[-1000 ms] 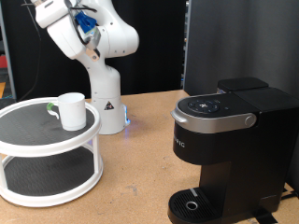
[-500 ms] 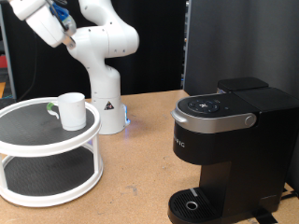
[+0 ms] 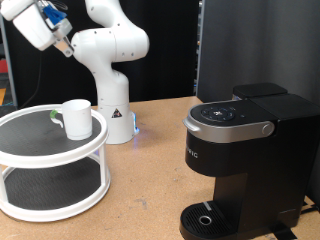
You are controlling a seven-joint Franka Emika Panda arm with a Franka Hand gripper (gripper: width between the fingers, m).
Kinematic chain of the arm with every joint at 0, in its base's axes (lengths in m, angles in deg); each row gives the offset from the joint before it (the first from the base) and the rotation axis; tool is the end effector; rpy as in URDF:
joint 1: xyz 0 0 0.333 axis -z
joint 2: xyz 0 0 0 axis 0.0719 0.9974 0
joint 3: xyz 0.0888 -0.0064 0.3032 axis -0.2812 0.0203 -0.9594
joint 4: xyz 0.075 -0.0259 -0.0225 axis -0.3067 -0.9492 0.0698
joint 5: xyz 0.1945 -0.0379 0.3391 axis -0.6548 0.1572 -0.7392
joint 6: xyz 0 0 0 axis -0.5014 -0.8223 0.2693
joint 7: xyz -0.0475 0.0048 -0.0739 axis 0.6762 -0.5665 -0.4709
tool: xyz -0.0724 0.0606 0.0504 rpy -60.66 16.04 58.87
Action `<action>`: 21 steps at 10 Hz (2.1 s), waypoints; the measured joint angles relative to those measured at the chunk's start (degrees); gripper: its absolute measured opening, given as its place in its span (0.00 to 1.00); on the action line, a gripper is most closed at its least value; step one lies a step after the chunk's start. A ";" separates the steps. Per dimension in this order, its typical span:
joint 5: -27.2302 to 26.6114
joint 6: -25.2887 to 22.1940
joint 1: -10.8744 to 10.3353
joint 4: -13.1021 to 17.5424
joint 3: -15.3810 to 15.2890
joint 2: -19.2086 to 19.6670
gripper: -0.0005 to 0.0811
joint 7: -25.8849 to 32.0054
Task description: Make a cup of coffee with the keurig machine
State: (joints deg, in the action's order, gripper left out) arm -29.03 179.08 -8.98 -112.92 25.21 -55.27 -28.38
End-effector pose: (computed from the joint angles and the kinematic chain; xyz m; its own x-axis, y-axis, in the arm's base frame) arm 0.3027 -0.2140 0.4869 0.8104 0.3999 0.4282 0.5656 -0.7246 -0.3939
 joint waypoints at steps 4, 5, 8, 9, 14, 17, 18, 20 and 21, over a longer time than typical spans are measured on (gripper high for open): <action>0.25 -5.33 3.30 0.82 3.03 -2.39 0.02 1.21; 0.76 -7.35 3.68 1.61 4.05 -2.84 0.02 2.03; 3.06 -9.77 4.64 2.50 5.30 -4.09 0.02 3.73; 3.36 -9.79 4.76 2.49 5.31 -4.28 0.02 4.12; 3.46 -7.73 4.77 -0.56 5.85 -4.24 0.02 4.15; 5.59 -3.51 4.79 -3.58 7.21 -4.06 0.02 5.73; 6.23 -1.94 4.80 -4.49 7.75 -3.81 0.02 6.36; 6.71 0.67 4.79 -5.93 8.58 -3.06 0.02 7.13; 6.72 1.55 4.79 -6.42 8.78 -2.73 0.02 7.30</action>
State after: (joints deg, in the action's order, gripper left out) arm -22.31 180.63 -4.19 -119.34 33.99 -58.00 -21.08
